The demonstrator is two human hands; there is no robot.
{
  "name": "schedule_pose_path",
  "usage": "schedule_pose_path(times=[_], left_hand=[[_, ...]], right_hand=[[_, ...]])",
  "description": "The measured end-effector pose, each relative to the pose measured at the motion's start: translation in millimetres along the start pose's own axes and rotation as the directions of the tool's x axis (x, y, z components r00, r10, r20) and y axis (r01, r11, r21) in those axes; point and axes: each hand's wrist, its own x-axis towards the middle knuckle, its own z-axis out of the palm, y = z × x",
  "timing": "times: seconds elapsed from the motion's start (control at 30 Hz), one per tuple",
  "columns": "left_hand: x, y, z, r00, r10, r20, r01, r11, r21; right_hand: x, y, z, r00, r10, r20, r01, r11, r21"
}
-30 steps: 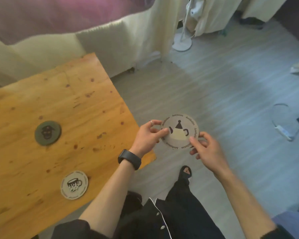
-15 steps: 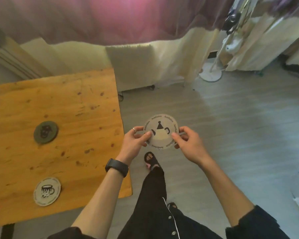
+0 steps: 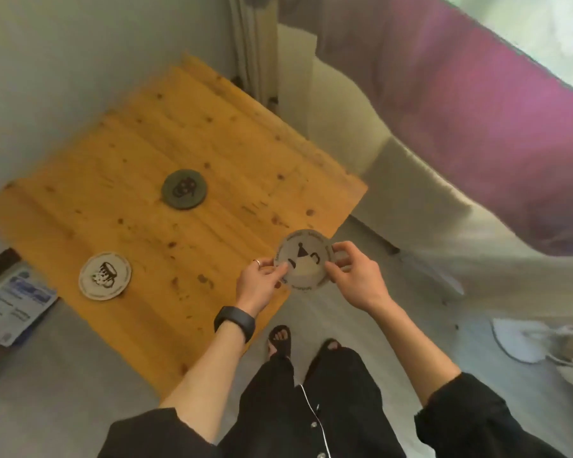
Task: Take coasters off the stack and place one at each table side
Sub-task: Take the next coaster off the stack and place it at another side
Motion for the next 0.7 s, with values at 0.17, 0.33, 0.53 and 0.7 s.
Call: schedule_pose_path(times=[0.17, 0.33, 0.53, 0.7], left_hand=[[36.0, -28.0, -11.7, 0.957, -0.192, -0.219, 0.151, 0.970, -0.190], [52.1, -48.6, -7.2, 0.823, -0.365, -0.435, 0.240, 0.918, -0.317], [56.7, -68.0, 19.5, 0.656, -0.406, -0.636, 0.426, 0.895, -0.131], [57.7, -72.5, 43.4, 0.596, -0.409, -0.691, 0.486, 0.869, -0.095]], right_hand=[[86.6, -12.7, 27.2, 0.952, -0.087, 0.292, 0.136, 0.979, -0.151], [148.4, -10.4, 64.6, 0.847, -0.097, 0.522, 0.290, 0.908, -0.303], [188.7, 13.9, 96.5, 0.804, -0.134, 0.580, 0.432, 0.801, -0.415], [196.8, 36.6, 102.1, 0.822, -0.129, 0.554, 0.425, 0.788, -0.446]])
